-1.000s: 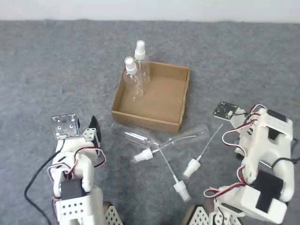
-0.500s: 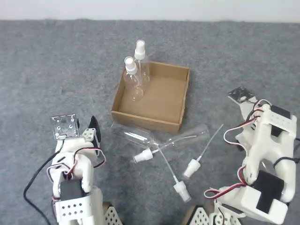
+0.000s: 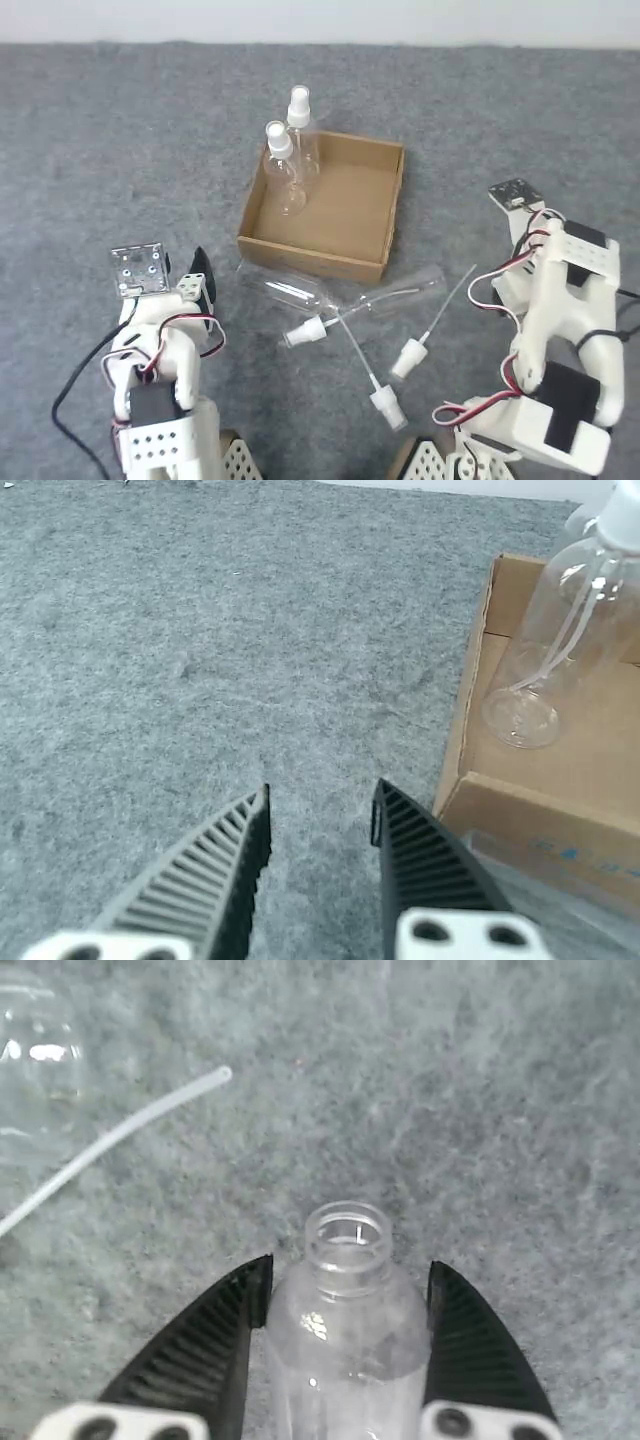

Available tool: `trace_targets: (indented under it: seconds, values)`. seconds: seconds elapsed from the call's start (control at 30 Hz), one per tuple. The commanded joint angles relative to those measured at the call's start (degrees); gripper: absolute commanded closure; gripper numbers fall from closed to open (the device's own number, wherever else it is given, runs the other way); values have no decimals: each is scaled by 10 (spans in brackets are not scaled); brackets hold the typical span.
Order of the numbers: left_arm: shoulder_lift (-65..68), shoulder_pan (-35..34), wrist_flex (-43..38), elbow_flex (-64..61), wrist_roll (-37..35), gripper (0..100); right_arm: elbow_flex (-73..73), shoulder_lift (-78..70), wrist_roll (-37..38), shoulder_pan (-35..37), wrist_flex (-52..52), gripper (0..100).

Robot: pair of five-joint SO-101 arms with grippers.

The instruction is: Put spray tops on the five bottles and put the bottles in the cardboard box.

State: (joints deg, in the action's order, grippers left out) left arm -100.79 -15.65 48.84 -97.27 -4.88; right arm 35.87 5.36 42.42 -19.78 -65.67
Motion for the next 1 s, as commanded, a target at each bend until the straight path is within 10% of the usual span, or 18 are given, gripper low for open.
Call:
trace_targets:
  seconds: [0.0,0.97]
  values:
    - [-10,-1,-4,6,-3,844,-31,10,-11,9,5,795]
    - [-10,-1,-4,6,-2,844,36,70,-11,8,-14,705]
